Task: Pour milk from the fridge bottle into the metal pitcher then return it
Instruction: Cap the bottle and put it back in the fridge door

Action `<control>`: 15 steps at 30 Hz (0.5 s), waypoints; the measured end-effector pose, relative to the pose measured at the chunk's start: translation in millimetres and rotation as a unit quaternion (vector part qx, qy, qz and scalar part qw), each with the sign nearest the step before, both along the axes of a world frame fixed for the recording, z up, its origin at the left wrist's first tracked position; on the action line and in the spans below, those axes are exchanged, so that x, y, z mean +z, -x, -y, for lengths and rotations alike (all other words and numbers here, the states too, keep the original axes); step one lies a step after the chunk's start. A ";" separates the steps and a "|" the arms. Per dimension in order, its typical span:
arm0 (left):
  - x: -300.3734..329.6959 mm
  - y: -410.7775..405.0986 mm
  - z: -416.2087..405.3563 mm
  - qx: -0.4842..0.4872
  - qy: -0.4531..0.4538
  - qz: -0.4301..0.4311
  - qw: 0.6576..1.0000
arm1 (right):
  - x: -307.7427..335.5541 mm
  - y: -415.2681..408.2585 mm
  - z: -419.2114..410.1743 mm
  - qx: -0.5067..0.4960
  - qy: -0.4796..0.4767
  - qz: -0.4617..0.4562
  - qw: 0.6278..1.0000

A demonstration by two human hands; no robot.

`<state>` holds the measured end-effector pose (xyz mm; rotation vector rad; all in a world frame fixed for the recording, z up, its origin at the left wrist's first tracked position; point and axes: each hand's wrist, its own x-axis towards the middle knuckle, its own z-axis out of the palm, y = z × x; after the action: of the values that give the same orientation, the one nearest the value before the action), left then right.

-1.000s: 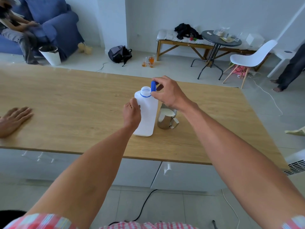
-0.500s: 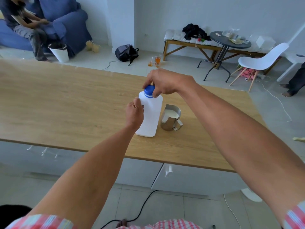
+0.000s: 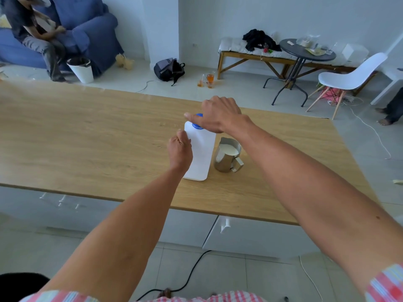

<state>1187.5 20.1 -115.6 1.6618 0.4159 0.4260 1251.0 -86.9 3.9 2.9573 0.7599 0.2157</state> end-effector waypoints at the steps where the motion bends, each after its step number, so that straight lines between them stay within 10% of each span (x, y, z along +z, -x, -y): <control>1: -0.5 -0.2 -0.3 0.002 -0.001 -0.004 1.000 | 0.9 -2.8 3.9 0.029 0.010 0.009 0.999; 15: -2.2 0.0 4.8 0.029 0.006 0.032 0.999 | -20.8 0.0 -3.4 0.044 -0.015 0.107 0.993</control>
<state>1187.5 15.3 -117.8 1.6241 0.4182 0.5174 1251.0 -83.5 -17.0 2.8678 0.8624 0.5460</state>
